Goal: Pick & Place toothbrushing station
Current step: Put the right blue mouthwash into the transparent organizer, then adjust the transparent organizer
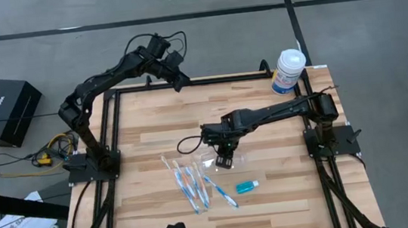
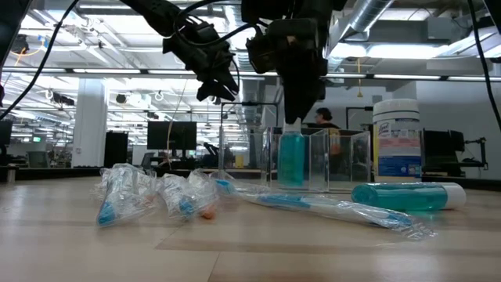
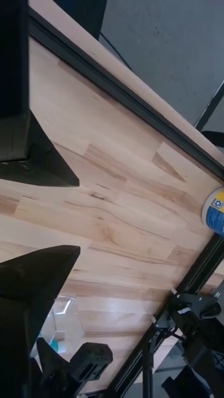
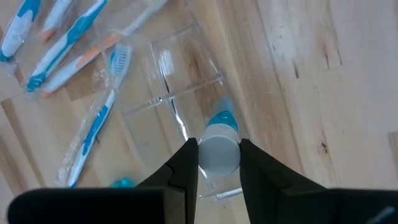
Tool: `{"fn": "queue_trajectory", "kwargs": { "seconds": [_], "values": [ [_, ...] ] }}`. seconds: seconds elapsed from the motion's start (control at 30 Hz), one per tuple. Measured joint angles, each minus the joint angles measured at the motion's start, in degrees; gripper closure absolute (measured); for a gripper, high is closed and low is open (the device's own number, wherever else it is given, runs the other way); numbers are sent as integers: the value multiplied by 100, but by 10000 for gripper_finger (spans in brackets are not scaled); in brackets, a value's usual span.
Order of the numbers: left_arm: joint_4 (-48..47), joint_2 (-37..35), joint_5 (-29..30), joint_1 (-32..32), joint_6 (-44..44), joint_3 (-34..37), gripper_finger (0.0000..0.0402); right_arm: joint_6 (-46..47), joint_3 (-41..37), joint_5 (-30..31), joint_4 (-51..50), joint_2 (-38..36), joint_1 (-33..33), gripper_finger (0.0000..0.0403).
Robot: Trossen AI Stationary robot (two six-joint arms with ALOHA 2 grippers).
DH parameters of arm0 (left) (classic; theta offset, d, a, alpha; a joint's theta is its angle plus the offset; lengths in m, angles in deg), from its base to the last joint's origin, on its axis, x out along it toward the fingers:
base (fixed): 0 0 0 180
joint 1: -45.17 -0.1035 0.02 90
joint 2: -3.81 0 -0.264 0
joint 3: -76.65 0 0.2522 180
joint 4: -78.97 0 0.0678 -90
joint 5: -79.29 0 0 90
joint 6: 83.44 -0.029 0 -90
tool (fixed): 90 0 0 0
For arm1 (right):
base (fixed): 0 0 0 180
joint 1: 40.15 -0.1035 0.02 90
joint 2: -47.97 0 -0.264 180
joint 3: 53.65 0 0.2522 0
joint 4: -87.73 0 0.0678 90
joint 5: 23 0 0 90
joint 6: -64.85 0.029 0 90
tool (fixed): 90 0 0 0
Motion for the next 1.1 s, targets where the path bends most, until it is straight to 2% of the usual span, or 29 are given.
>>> {"fn": "queue_trajectory", "kwargs": {
  "seconds": [0.3, 0.63, 1.1],
  "values": [
    [88, 0, 0, 3, 90, 0, 243, -91, 0, 46, 53, 0, 0, 317],
    [129, 0, -2, 3, 109, 0, 243, -93, 0, 54, 42, 0, 2, 266],
    [226, 0, -39, 3, 155, 0, 243, 21, 90, 39, -65, -2, 0, 234]
  ]
}}
